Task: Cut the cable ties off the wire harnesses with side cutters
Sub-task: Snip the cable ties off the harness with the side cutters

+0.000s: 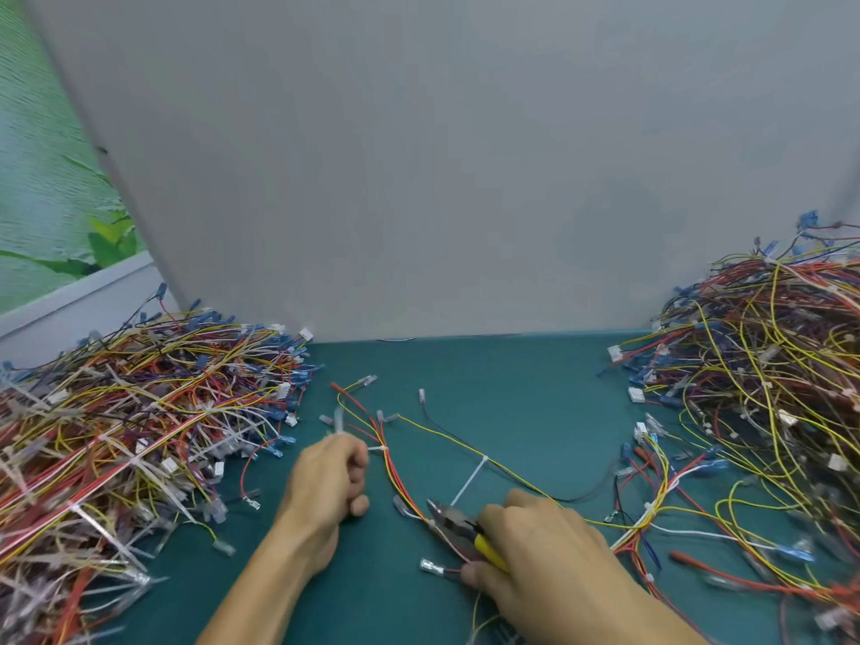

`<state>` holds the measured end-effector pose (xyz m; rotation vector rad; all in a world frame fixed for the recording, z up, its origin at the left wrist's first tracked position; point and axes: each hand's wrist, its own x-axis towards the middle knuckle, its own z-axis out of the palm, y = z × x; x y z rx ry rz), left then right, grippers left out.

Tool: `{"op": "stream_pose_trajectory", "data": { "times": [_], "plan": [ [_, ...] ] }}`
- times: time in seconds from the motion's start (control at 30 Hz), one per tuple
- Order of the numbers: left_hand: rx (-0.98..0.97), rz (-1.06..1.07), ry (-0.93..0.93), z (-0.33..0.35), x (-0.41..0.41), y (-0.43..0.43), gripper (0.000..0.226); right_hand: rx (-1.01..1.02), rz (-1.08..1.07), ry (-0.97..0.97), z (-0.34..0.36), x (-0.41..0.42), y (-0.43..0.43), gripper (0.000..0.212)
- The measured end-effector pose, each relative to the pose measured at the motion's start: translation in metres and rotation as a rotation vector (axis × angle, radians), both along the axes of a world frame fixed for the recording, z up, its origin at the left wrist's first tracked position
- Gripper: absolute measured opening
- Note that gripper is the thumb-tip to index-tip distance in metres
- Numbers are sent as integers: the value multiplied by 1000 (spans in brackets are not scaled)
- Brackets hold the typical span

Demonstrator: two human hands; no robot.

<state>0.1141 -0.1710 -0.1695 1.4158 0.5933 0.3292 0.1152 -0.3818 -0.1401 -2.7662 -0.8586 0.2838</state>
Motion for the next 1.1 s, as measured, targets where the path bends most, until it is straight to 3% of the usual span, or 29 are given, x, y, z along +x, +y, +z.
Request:
{"op": "stream_pose_trajectory", "data": {
  "times": [0.07,0.13,0.23,0.3,0.43,0.53,0.63,0.77,1.1],
  "plan": [
    [127,133,32,0,-1,13,22,14,-17,-44,6,3,0,34],
    [471,161,113,-1,-4,26,26,-9,-29,-100,10,9,5,27],
    [959,116,308,4,-4,37,26,-42,-21,-164,14,21,23,7],
    [1086,23,451,8,1,40,31,-70,-3,-210,14,29,37,14],
    [1112,-102,563,12,8,38,15,-76,57,-287,12,40,63,23],
    [1075,-111,469,12,10,40,9,-98,86,-337,8,44,75,23],
    [916,-124,327,12,7,41,16,-117,99,-345,3,46,79,22],
    [700,-139,198,10,5,39,6,-113,112,-346,-3,47,78,22],
    [661,-64,112,3,8,37,20,-127,124,-390,-5,40,78,25]
  ]
}}
